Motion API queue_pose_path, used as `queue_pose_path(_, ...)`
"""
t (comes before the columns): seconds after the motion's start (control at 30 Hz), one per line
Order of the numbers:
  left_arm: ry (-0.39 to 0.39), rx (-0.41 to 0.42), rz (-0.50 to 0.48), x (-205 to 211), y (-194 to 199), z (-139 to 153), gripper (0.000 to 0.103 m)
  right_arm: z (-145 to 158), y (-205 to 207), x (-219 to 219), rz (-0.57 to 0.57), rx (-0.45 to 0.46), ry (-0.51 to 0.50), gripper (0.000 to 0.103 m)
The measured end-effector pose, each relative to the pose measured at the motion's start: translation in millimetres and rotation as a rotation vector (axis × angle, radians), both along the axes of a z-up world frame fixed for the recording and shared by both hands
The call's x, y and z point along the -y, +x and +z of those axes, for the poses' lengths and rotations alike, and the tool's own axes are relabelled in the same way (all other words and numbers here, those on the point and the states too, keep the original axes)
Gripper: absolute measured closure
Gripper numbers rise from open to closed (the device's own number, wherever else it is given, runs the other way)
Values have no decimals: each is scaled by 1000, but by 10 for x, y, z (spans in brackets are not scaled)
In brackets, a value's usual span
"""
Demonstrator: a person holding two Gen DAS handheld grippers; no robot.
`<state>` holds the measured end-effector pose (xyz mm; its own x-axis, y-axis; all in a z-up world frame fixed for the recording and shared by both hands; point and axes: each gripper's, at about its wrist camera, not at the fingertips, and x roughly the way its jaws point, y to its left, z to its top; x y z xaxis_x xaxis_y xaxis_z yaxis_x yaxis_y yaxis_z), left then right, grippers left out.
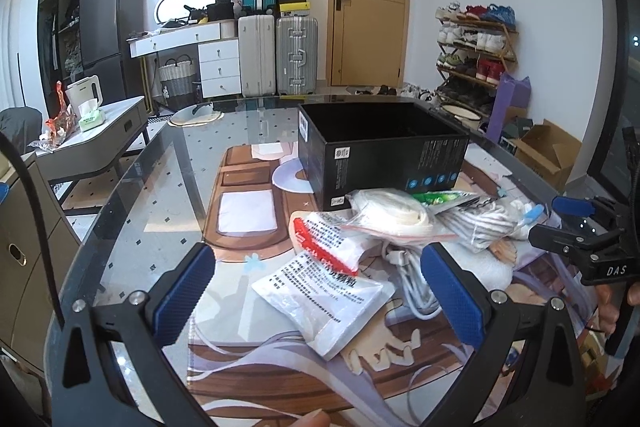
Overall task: Organize soft objects
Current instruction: 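Lower the right gripper onto the white plush toy and close it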
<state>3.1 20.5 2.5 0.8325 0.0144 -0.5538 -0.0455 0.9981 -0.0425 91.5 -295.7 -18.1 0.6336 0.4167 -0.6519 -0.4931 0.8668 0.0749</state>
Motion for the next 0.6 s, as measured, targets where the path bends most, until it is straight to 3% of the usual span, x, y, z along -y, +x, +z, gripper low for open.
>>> queue_pose_path(0.6, -14, -179, -29, -53, 208, -222, 0, -156, 385, -88, 98, -137, -111, 0)
